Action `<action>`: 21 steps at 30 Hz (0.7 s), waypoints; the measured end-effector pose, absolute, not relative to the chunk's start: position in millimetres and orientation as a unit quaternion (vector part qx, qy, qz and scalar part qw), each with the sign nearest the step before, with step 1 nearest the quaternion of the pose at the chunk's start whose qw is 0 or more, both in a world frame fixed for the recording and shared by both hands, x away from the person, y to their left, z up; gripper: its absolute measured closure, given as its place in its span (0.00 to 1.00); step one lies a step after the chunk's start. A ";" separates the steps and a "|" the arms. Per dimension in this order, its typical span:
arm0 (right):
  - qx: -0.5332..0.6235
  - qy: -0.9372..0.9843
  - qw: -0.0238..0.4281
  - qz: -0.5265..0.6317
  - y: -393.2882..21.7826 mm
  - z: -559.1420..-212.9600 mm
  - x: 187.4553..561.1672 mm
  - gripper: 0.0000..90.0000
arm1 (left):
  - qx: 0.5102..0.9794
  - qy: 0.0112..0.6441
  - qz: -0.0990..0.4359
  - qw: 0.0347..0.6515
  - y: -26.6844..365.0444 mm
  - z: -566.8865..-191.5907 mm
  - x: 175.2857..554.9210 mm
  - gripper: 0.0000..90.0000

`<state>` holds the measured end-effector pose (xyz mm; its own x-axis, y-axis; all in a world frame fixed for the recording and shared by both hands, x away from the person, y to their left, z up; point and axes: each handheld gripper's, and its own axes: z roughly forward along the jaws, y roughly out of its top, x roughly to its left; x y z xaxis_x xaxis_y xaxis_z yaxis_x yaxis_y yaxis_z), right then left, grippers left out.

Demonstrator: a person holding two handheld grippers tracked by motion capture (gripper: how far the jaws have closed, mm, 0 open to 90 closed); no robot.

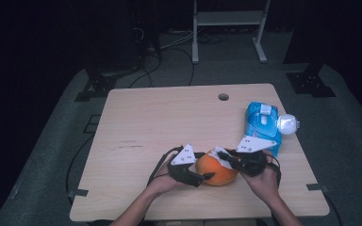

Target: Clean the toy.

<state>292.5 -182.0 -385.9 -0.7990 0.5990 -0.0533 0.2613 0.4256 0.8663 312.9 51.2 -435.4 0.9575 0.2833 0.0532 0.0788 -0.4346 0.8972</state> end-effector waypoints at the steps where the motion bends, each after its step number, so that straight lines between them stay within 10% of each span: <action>1: 0.252 0.826 0.174 0.473 -177.2 -385.2 290.3 0.92 | 0.843 0.100 0.104 0.518 49.3 -434.6 311.3 0.29; 16: 0.276 0.820 0.171 0.472 -193.3 -389.1 299.5 0.92 | 0.846 0.098 0.091 0.516 58.9 -439.1 317.5 0.32; 21: 0.287 0.815 0.162 0.476 -199.3 -392.9 301.7 0.92 | 0.847 0.111 0.054 0.518 58.8 -438.7 321.8 0.14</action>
